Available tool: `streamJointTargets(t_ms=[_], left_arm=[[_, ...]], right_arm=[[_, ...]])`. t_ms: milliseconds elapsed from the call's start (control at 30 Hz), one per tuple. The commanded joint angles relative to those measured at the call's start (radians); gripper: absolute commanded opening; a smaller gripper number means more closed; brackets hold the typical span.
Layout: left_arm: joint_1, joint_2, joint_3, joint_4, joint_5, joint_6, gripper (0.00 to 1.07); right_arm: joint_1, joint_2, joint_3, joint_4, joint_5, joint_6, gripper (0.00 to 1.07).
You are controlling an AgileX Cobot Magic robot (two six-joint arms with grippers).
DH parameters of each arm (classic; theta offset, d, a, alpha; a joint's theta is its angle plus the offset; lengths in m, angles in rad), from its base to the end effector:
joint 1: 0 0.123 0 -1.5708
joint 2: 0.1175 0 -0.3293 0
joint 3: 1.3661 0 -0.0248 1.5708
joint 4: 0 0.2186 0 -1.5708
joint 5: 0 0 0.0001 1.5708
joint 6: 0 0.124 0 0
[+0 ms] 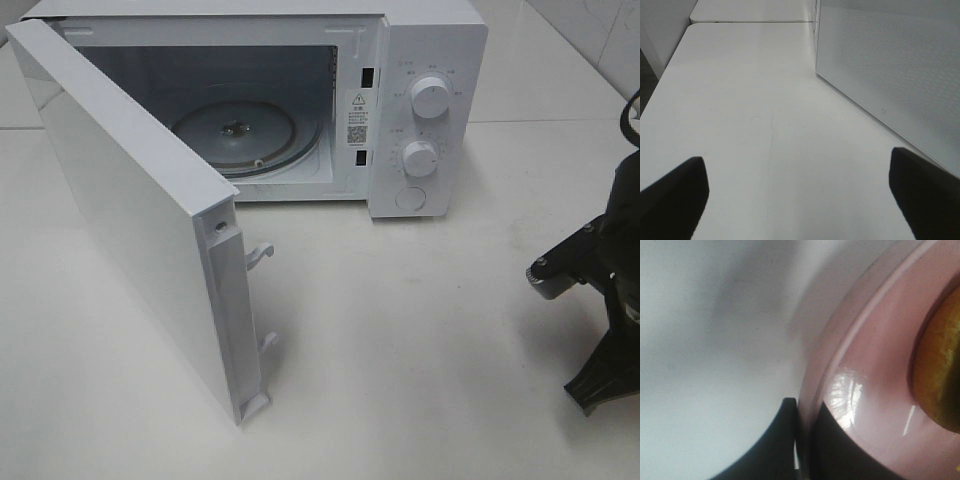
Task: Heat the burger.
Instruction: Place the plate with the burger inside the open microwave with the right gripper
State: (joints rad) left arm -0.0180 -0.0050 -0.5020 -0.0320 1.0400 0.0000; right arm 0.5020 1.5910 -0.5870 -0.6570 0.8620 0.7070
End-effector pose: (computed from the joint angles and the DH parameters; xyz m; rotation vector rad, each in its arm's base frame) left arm -0.0482 -0.0026 0.2494 0.0194 2.0165 -0.0496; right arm 0.1923 0.0399 0.1814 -0.4176 2.9335 -0.7280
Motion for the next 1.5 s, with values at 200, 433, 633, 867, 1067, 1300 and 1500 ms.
streamJointTargets(t_ms=[200,433,633,867,1067,1300,1500], left_arm=[[0.005,-0.02,0.003,0.001,-0.003,0.0,0.9],[0.005,-0.02,0.003,0.001,-0.003,0.0,0.9],[0.005,-0.02,0.003,0.001,-0.003,0.0,0.9],[0.005,-0.02,0.003,0.001,-0.003,0.0,0.9],[0.005,-0.02,0.003,0.001,-0.003,0.0,0.9],[0.005,-0.02,0.003,0.001,-0.003,0.0,0.9],[0.005,-0.02,0.003,0.001,-0.003,0.0,0.9]], right_arm=[[0.107,-0.008,0.004,-0.051,0.075,0.003,0.0],[0.225,-0.008,0.004,-0.052,0.087,-0.04,0.0],[0.286,-0.008,0.004,-0.07,0.087,-0.07,0.0],[0.378,-0.008,0.004,-0.089,0.082,-0.132,0.0],[0.412,-0.008,0.004,-0.1,0.055,-0.175,0.0],[0.415,-0.008,0.004,-0.143,-0.024,-0.216,0.0],[0.415,-0.008,0.002,-0.156,-0.123,-0.285,0.0]])
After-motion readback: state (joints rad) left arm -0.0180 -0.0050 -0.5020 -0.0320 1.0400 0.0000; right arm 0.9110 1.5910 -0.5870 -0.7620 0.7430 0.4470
